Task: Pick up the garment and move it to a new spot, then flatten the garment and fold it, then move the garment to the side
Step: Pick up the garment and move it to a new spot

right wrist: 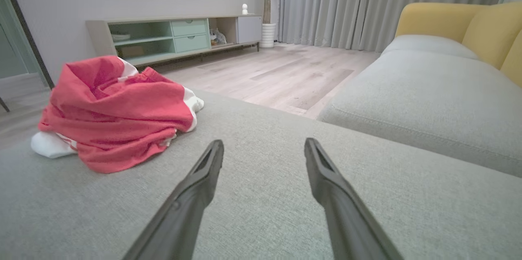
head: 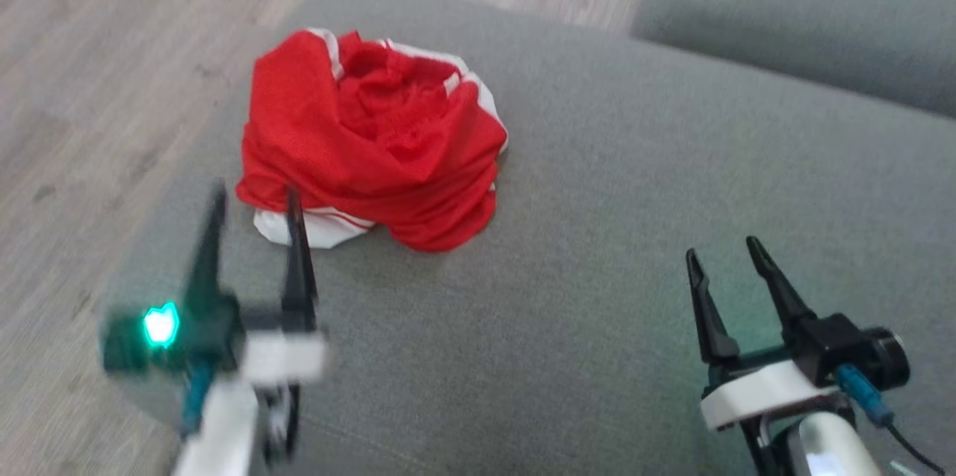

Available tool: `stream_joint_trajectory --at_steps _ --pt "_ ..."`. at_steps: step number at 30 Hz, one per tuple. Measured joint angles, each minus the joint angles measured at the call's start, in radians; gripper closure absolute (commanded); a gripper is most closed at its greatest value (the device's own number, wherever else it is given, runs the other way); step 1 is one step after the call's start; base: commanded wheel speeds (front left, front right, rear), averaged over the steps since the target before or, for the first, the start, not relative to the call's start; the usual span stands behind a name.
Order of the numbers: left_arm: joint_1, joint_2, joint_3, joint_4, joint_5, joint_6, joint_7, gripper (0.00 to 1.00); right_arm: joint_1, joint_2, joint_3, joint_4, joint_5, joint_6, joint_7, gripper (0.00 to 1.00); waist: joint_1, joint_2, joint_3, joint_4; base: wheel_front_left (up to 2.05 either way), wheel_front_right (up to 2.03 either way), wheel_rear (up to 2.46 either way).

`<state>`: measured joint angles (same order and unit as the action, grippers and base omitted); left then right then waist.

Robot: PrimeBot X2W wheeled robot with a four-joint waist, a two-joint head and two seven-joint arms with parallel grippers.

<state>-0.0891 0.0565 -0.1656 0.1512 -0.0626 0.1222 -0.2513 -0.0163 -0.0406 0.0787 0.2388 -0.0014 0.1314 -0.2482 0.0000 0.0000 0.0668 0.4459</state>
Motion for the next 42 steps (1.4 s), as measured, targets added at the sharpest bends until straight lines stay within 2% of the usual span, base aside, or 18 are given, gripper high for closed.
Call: stream_joint_trajectory --at_steps 4,7,9,15,18,20,24,25,26,27,36,42 --pt "-0.235 0.044 0.033 -0.013 0.02 -0.039 -0.006 0.0 -0.047 -0.001 -0.024 -0.01 -0.077 0.0 0.0 0.0 0.0001 0.0 0.086 -0.011 0.0 0.0 0.0" --pt "-0.407 0.083 0.042 0.109 0.02 -0.072 -0.004 0.0 -0.086 -0.015 -0.025 -0.017 -0.114 0.0 -0.001 0.0 0.0003 0.0 0.144 -0.023 0.0 0.0 0.0" --pt "-0.521 0.099 0.052 0.215 0.019 -0.088 0.058 0.0 -0.105 -0.04 -0.023 -0.018 -0.125 0.0 -0.002 0.0 0.0004 0.0 0.182 -0.032 0.0 0.0 0.0" --pt "-0.828 0.129 0.096 0.514 0.01 -0.077 0.272 0.0 -0.143 -0.095 -0.017 -0.031 -0.135 0.0 -0.003 0.0 0.0005 0.0 0.282 -0.064 0.0 0.0 0.0" --pt "-0.891 0.152 0.107 0.661 -0.004 -0.096 0.359 0.0 -0.159 -0.103 -0.009 -0.038 -0.141 0.0 -0.003 0.0 0.0002 -0.0001 0.316 -0.085 0.0 0.0 0.0" --pt "-0.908 0.157 0.117 0.788 -0.04 -0.143 0.426 0.0 -0.164 -0.106 -0.007 -0.049 -0.143 0.0 -0.003 0.0 0.0002 -0.0001 0.348 -0.103 0.0 0.0 0.0" --pt "-0.91 0.139 0.154 0.895 -0.119 -0.195 0.472 0.0 -0.17 -0.109 0.003 -0.067 -0.15 0.0 -0.009 0.0 0.0001 -0.0001 0.38 -0.115 0.0 0.0 0.0" --pt "-0.91 0.142 0.157 0.904 -0.123 -0.204 0.457 0.08 -0.174 -0.11 0.004 -0.069 -0.15 0.0 -0.009 0.0 0.0 0.0 0.386 -0.117 0.0 0.0 0.0" --pt "-0.91 0.147 0.162 0.909 -0.128 -0.209 0.427 0.76 -0.179 -0.109 0.005 -0.069 -0.15 0.0 -0.009 0.0 0.0001 0.0 0.39 -0.12 0.0 0.0 0.0" --pt "-0.912 0.156 0.161 0.917 -0.13 -0.212 0.41 1.0 -0.183 -0.109 0.006 -0.069 -0.15 0.0 -0.009 0.0 0.0001 -0.0001 0.391 -0.124 0.0 0.0 0.0" --pt "-1.003 0.173 0.124 0.889 -0.128 -0.238 0.221 1.0 -0.191 -0.083 0.008 -0.03 -0.144 0.0 -0.008 0.0 0.0 0.0 0.327 -0.137 0.0 0.0 0.0" --pt "-1.047 0.186 0.069 0.848 -0.109 -0.245 0.227 1.0 -0.178 -0.056 0.012 -0.018 -0.139 0.0 -0.008 0.0 -0.0002 0.0 0.254 -0.156 0.0 0.0 0.0"
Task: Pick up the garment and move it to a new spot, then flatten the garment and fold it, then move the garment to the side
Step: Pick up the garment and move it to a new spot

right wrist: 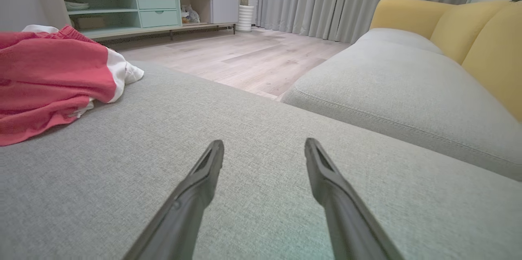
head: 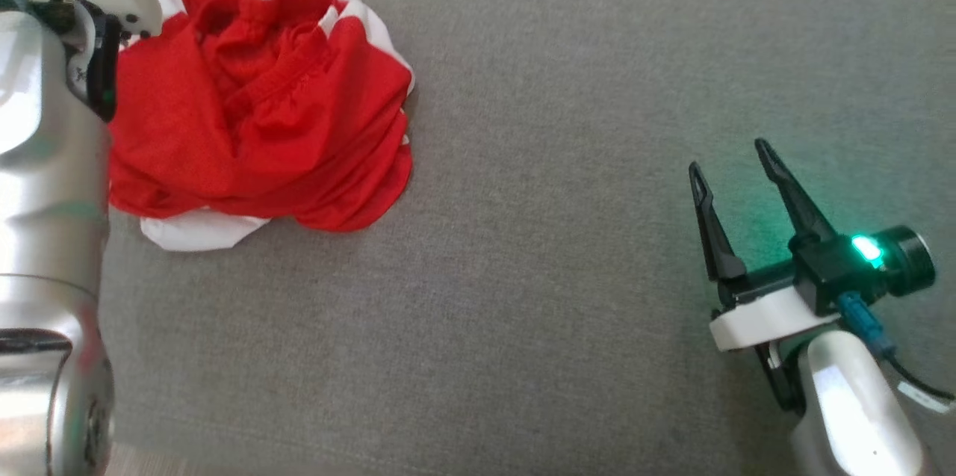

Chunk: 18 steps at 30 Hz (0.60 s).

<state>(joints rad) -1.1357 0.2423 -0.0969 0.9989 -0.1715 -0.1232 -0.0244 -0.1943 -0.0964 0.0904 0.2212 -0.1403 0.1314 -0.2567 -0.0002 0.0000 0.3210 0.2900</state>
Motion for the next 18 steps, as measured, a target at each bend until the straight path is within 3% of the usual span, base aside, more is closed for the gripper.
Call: stream_joint_trajectory --at_steps 3,4,5,17,18 --pt "0.0 0.009 -0.008 0.0 0.018 0.016 0.016 1.0 0.009 0.001 -0.005 0.001 0.0 0.0 0.0 0.0 0.0 0.0 -0.016 -0.008 0.0 0.0 0.0" --pt "0.001 0.014 -0.008 0.001 0.022 0.032 0.025 0.4 0.011 0.001 -0.008 0.001 0.0 0.0 0.0 0.0 -0.0001 0.0 -0.019 -0.013 0.0 0.0 0.0" --pt "0.001 0.019 -0.008 0.005 0.022 0.043 0.041 0.0 0.013 0.001 -0.009 0.001 0.0 0.0 0.0 0.0 0.0 0.0 -0.02 -0.018 0.0 0.0 0.0" --pt "0.099 -0.019 0.026 0.176 -0.07 0.027 0.188 0.0 0.003 -0.029 -0.009 -0.013 -0.002 0.0 0.0 0.0 0.0003 0.0 0.104 -0.016 0.0 0.0 0.0" --pt "0.103 -0.022 0.028 0.186 -0.081 0.025 0.191 0.32 -0.003 -0.032 -0.01 -0.018 -0.002 0.0 0.0 0.0 0.0003 0.0 0.113 -0.016 0.0 0.0 0.0"
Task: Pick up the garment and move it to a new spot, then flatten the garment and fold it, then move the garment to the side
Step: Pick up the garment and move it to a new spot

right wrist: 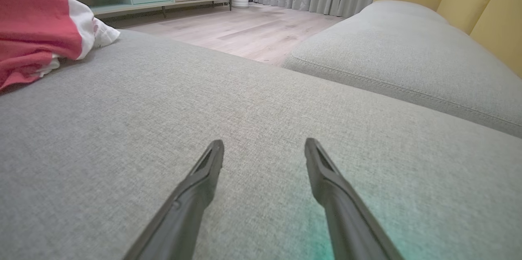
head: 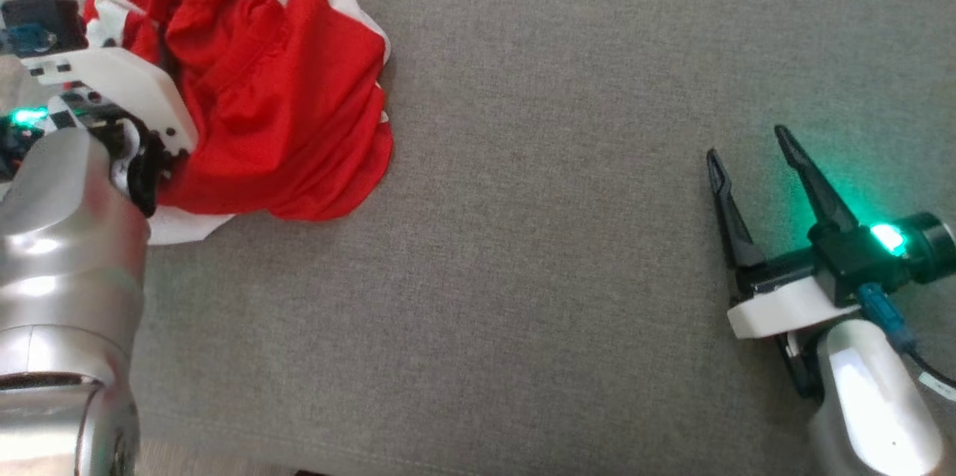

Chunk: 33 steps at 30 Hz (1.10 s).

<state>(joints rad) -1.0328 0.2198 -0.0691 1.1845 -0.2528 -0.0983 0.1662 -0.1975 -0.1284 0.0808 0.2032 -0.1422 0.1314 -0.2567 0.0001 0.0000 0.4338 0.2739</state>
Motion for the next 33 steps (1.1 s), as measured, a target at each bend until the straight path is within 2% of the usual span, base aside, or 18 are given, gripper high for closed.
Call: stream_joint_trajectory --at_steps 1,2,11,19,26,31,32,33 --pt "0.002 -0.002 0.0 0.007 -0.006 -0.003 0.001 0.96 -0.006 -0.002 0.0 -0.005 0.0 0.0 0.0 0.0 0.0 0.0 0.008 0.0 0.0 0.0 0.0" --pt "0.002 -0.003 0.0 0.008 -0.006 -0.008 -0.001 1.0 -0.01 -0.004 0.0 -0.009 0.0 0.0 0.0 0.0 0.0 0.0 0.014 0.0 0.0 0.0 0.0" --pt "-0.045 0.004 -0.025 -0.035 -0.012 -0.018 -0.124 1.0 -0.023 0.001 0.005 0.008 0.0 0.0 0.0 0.0 0.0001 0.0 -0.01 -0.004 0.0 0.0 0.0" --pt "-0.15 0.014 -0.122 -0.233 0.007 -0.027 -0.16 1.0 -0.022 0.056 0.032 0.029 0.03 0.0 0.0 0.0 -0.0002 0.0 -0.113 -0.064 0.0 0.0 0.0" --pt "-0.155 0.035 -0.271 -0.53 -0.094 -0.034 -0.063 1.0 0.013 0.067 0.055 0.014 0.11 0.0 0.0 0.0 -0.0003 0.0 -0.208 -0.196 0.0 0.0 0.0" --pt "-0.152 0.054 -0.299 -0.704 -0.179 -0.034 0.007 1.0 0.063 0.068 0.085 -0.007 0.168 0.0 0.0 0.0 -0.0003 0.0 -0.262 -0.323 0.0 0.0 0.0" --pt "-0.141 0.05 -0.3 -0.748 -0.211 -0.034 0.028 1.0 0.07 0.069 0.098 -0.014 0.184 0.0 0.0 0.0 -0.0003 0.0 -0.279 -0.377 0.0 0.0 0.0" --pt "-0.132 0.047 -0.3 -0.766 -0.225 -0.034 0.033 1.0 0.07 0.07 0.105 -0.018 0.19 0.0 0.0 0.0 -0.0004 0.0001 -0.286 -0.404 0.0 0.0 0.0"
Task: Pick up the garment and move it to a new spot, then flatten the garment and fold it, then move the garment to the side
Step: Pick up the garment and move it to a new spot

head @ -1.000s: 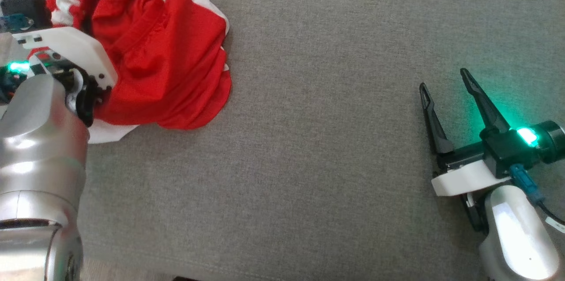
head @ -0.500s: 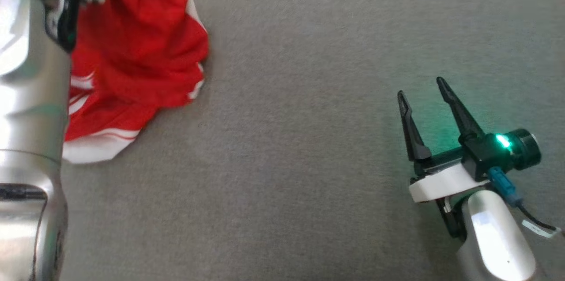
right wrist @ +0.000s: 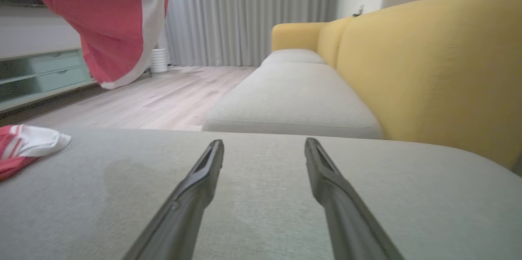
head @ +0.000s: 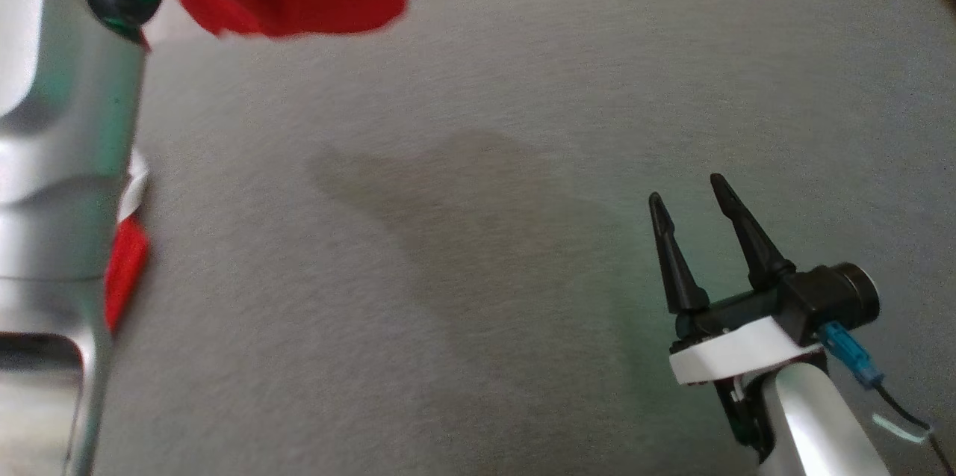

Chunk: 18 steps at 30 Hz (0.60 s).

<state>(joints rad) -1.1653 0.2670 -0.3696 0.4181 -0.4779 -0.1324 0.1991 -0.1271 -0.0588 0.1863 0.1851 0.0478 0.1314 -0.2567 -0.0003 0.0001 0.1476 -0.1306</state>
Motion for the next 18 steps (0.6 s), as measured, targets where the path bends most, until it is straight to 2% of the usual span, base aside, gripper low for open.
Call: stream_joint_trajectory --at_steps 5,10,16,18 --pt "0.072 -0.055 -0.007 -0.046 -0.058 0.006 0.011 1.0 0.0 0.001 0.02 -0.022 0.029 0.0 0.0 0.0 0.0001 0.0 -0.022 -0.134 0.0 0.0 0.0" --pt "0.214 -0.098 -0.064 -0.028 -0.057 0.016 -0.024 1.0 0.0 0.001 0.04 -0.034 0.054 0.0 0.0 0.0 0.0001 0.0 -0.01 -0.239 0.0 0.0 0.0" --pt "0.385 -0.09 -0.098 0.108 -0.039 0.023 -0.097 1.0 -0.007 0.002 0.062 -0.041 0.082 0.0 0.0 0.0 0.0005 0.0 0.065 -0.278 0.0 0.0 0.0" --pt "0.448 -0.078 -0.1 0.178 -0.024 0.038 -0.156 1.0 -0.01 0.003 0.066 -0.041 0.092 0.0 0.0 0.0 0.0005 0.0 0.098 -0.281 0.0 0.0 0.0"
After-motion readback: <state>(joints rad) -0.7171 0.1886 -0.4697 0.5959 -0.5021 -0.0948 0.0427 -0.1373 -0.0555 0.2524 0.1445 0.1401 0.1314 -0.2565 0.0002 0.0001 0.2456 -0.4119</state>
